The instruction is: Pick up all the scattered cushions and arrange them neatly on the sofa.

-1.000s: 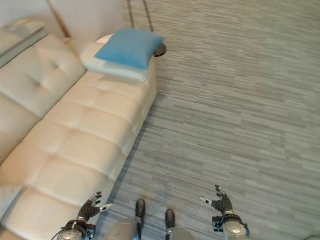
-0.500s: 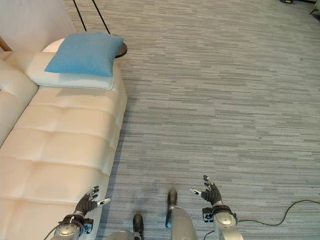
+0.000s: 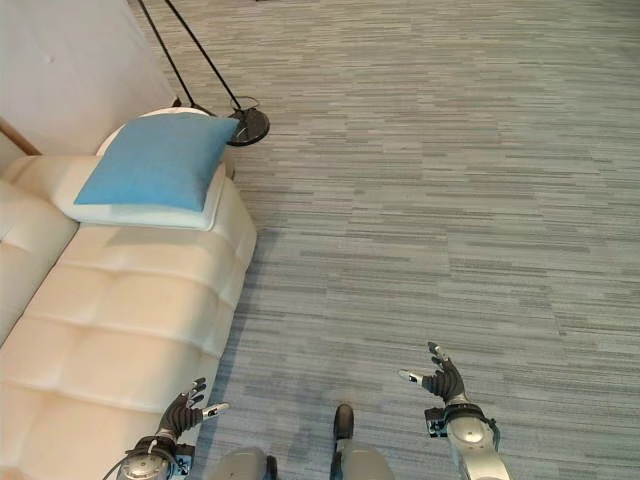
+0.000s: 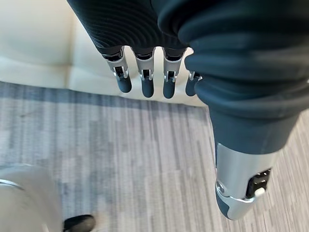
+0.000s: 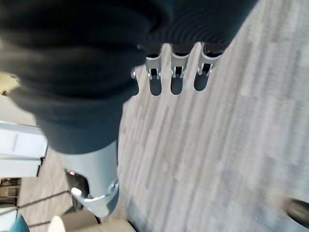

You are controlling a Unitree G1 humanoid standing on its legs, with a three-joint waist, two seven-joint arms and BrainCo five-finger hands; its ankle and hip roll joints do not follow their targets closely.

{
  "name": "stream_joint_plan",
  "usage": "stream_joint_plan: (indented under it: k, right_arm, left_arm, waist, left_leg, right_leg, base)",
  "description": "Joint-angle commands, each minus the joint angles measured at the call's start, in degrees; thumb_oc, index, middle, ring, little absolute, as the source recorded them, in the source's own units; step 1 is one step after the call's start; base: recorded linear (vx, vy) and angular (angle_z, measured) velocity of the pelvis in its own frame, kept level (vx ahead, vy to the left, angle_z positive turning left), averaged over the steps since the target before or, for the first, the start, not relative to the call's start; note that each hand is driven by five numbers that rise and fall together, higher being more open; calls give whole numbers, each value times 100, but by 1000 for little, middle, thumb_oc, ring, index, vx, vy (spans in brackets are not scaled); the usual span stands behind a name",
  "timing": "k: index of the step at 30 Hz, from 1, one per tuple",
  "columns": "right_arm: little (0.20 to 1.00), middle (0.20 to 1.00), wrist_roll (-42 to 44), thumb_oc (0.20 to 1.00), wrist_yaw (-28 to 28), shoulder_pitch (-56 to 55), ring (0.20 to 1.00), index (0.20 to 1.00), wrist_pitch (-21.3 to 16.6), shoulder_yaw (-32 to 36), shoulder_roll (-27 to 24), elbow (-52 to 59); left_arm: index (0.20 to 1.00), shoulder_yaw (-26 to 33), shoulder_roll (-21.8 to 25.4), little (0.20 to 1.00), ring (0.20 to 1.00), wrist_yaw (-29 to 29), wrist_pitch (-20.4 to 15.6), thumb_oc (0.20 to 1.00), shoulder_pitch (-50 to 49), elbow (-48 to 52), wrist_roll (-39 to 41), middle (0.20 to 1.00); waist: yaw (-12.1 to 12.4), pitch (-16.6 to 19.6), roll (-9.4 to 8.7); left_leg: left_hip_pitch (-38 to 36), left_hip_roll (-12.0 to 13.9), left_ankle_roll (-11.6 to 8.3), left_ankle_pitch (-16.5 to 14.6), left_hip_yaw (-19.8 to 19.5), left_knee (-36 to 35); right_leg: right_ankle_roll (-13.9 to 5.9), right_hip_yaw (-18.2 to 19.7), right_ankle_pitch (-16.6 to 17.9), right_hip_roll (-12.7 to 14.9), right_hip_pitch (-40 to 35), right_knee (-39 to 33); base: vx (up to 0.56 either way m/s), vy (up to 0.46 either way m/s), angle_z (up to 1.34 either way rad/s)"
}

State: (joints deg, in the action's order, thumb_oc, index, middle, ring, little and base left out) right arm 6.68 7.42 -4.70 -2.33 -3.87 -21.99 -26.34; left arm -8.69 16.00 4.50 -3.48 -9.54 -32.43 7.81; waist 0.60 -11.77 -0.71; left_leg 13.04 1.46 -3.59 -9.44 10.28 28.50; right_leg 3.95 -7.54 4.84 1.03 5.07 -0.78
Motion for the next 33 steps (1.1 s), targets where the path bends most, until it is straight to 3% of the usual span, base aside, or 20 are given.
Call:
stream_joint_plan:
  k: [1, 2, 3, 6, 10, 12, 14, 15, 16, 17, 18, 20, 21, 22, 23, 25, 27, 29, 31, 33]
  right_arm:
    - [1000, 1000, -36, 1000, 155, -125, 1000, 1000, -216, 68, -184, 316]
    - [1000, 1000, -36, 1000, 155, -125, 1000, 1000, -216, 68, -184, 316]
    - [1000, 1000, -44, 1000, 197, -178, 1000, 1000, -192, 89, -149, 257]
    - [1000, 1000, -105, 1000, 192, -310, 1000, 1000, -149, 120, -84, 275]
    - [1000, 1000, -149, 1000, 56, -380, 1000, 1000, -108, 69, 10, 326]
    - [1000, 1000, -205, 1000, -61, -468, 1000, 1000, -116, 34, 94, 384]
    - [1000, 1000, -275, 1000, -140, -444, 1000, 1000, -95, -21, 138, 387]
    - [1000, 1000, -275, 1000, -140, -443, 1000, 1000, -95, -21, 140, 386]
    - [1000, 1000, -317, 1000, -165, -361, 1000, 1000, -138, -131, 191, 497]
    - [1000, 1000, -346, 1000, -158, -328, 1000, 1000, -151, -191, 214, 499]
    - [1000, 1000, -385, 1000, -161, -296, 1000, 1000, -150, -245, 248, 475]
    - [1000, 1000, -405, 1000, -180, -289, 1000, 1000, -154, -289, 224, 497]
    - [1000, 1000, -405, 1000, -180, -289, 1000, 1000, -154, -291, 221, 497]
    - [1000, 1000, -387, 1000, -198, -273, 1000, 1000, -151, -293, 154, 528]
    - [1000, 1000, -366, 1000, -197, -249, 1000, 1000, -137, -296, 133, 523]
    - [1000, 1000, -354, 1000, -196, -270, 1000, 1000, -120, -284, 96, 518]
    - [1000, 1000, -383, 1000, -193, -360, 1000, 1000, -104, -217, 53, 555]
    - [1000, 1000, -411, 1000, -182, -420, 1000, 1000, -106, -200, 16, 550]
    - [1000, 1000, -356, 1000, -240, -554, 1000, 1000, -125, -116, 6, 564]
    - [1000, 1000, -288, 1000, -231, -480, 1000, 1000, -154, -62, 20, 354]
  left_arm:
    - [1000, 231, 209, 1000, 1000, 139, -184, 1000, 10, 115, -92, 1000]
    - [1000, 231, 209, 1000, 1000, 139, -184, 1000, 10, 115, -92, 1000]
    - [1000, 257, 186, 1000, 1000, 160, -158, 1000, -1, 81, -92, 1000]
    - [1000, 355, 194, 1000, 1000, 186, -105, 1000, -75, 44, -142, 1000]
    - [1000, 476, 195, 1000, 1000, 174, -61, 1000, -215, 30, -108, 1000]
    - [1000, 472, 250, 1000, 1000, 84, -9, 1000, -283, -68, -188, 1000]
    - [1000, 411, 331, 1000, 1000, 66, 1, 1000, -219, -141, -302, 1000]
    - [1000, 411, 332, 1000, 1000, 66, 0, 1000, -217, -143, -302, 1000]
    - [1000, 378, 449, 1000, 1000, 113, -14, 1000, -159, -75, -341, 1000]
    - [1000, 386, 472, 1000, 1000, 138, -14, 1000, -156, -47, -288, 1000]
    - [1000, 422, 466, 1000, 1000, 154, -21, 1000, -144, -25, -222, 1000]
    - [1000, 435, 433, 1000, 1000, 183, -57, 1000, -173, 7, -196, 1000]
    - [1000, 436, 430, 1000, 1000, 183, -57, 1000, -174, 7, -197, 1000]
    - [1000, 440, 398, 1000, 1000, 185, -90, 1000, -193, 51, -165, 1000]
    - [1000, 422, 378, 1000, 1000, 178, -94, 1000, -184, 39, -179, 1000]
    - [1000, 434, 318, 1000, 1000, 166, -98, 1000, -184, -37, -259, 1000]
    - [1000, 450, 291, 1000, 1000, 191, -95, 1000, -156, -95, -411, 1000]
    - [1000, 438, 279, 1000, 1000, 199, -111, 1000, -143, -128, -480, 1000]
    - [1000, 331, 256, 1000, 1000, 125, -163, 1000, -163, -137, -486, 1000]
    - [1000, 250, 182, 1000, 1000, 118, -156, 1000, -108, -281, -435, 1000]
  waist:
    - [248, -75, 124]
    - [247, -77, 123]
    - [314, -11, 138]
    - [433, 46, 109]
    - [617, 221, -24]
    - [692, 344, -203]
    - [678, 330, -366]
    - [688, 332, -373]
    - [629, 209, -349]
    - [602, 186, -338]
    - [568, 151, -218]
    - [423, 86, -48]
    - [412, 79, -55]
    - [263, -7, 29]
    - [193, -46, 39]
    - [22, -101, -2]
    - [-132, -142, -3]
    - [-179, -140, -3]
    - [-193, -76, -15]
    - [-198, -21, 47]
  left_leg:
    - [330, 1, 148, 1056, 14, -1643]
    - [327, -1, 148, 1058, 13, -1647]
    - [552, 89, 16, 1277, 158, -2383]
    - [753, 148, 57, 1646, 423, -3116]
    - [959, 189, 54, 1791, 331, -2805]
    - [1096, 143, 204, 1978, 370, -2205]
    - [938, -44, 400, 1675, 371, -1927]
    - [941, -45, 403, 1669, 383, -1923]
    - [603, -90, 635, 1302, 377, -1868]
    - [345, -169, 683, 1038, 313, -1896]
    - [41, -123, 777, 1001, 291, -2029]
    - [-468, -217, 839, 814, 40, -2198]
    - [-475, -230, 841, 808, 35, -2196]
    - [-886, -369, 834, 661, -258, -2315]
    - [-1083, -447, 808, 573, -391, -2378]
    - [-1524, -670, 755, 358, -785, -2535]
    - [-1890, -786, 704, 175, -1225, -2616]
    - [-2036, -834, 666, 110, -1458, -2587]
    - [-2052, -911, 562, 44, -1664, -2301]
    - [-1880, -772, 291, 292, -1662, -1759]
  right_leg:
    - [-818, -110, -745, 258, -658, 10]
    - [-818, -110, -745, 259, -660, 10]
    - [-828, -148, -1007, 180, -1036, -34]
    - [-835, -79, -1257, 122, -1451, 15]
    - [-861, 158, -1652, 144, -1983, 202]
    - [-1026, 143, -1251, 342, -1971, 759]
    - [-1304, 188, -231, 662, -1560, 1858]
    - [-1308, 201, -238, 670, -1547, 1872]
    - [-1362, 113, 665, 955, -989, 3073]
    - [-1402, 47, 688, 1133, -764, 3445]
    - [-1263, -51, 629, 1152, -369, 3705]
    - [-1083, -95, 54, 923, 278, 3578]
    - [-1084, -100, 35, 937, 275, 3597]
    - [-1011, -44, -313, 617, 762, 2999]
    - [-1015, -17, -378, 518, 877, 2546]
    - [-1115, 413, -278, 102, 1115, 1305]
    - [-1274, 898, -38, -156, 1343, 690]
    - [-1322, 968, 33, -165, 1430, 646]
    - [-1189, 988, 133, -3, 1135, 560]
    - [-1081, 777, 146, 93, 917, 637]
  base:
    - [454, 48, 4]
    - [565, 21, -3]
    - [573, 37, -4]
    - [637, 109, 35]
    - [668, 156, -8]
    - [650, 229, -11]
    - [435, 236, -8]
    - [420, 317, -13]
    - [496, 316, -32]
    - [630, 400, -5]
    - [517, 242, 11]
    - [451, 169, 26]
    - [588, 114, 39]
    - [569, 57, 68]
    - [733, 54, 100]
    - [577, -26, 92]
    - [509, -36, 95]
    - [438, -84, 120]
    - [410, -115, 173]
    - [305, -199, 136]
